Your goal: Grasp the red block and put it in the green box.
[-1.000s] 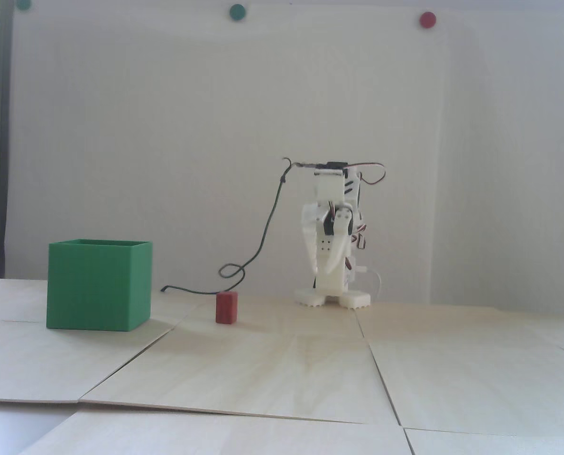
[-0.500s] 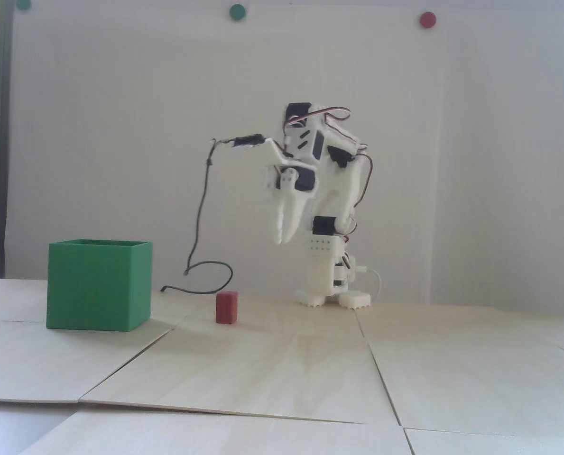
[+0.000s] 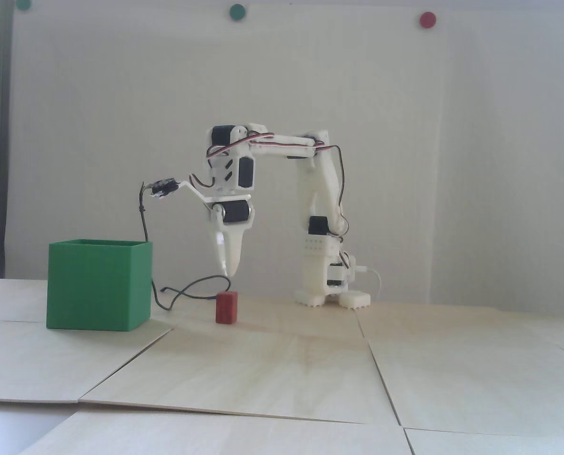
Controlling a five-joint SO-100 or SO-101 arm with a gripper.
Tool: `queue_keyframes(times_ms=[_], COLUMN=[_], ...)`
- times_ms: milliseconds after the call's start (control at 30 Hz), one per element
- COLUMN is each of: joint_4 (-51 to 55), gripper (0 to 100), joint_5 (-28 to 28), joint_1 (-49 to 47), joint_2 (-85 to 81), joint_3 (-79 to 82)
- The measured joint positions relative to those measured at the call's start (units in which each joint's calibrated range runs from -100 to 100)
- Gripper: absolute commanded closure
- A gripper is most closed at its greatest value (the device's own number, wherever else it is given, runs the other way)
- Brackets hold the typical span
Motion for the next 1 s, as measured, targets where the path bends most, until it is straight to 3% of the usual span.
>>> queue_keyframes(times_ms=[433,767,1000], joint_4=[2.8,2.8,2.8], gripper=[89,65,62], joint_5=[-0.2,-0.2,-0.2], joint_1=[0.1,0.1,0.1], joint_2=[0.7,0.7,0.7], joint_3=[-1.3,-1.3,0.4])
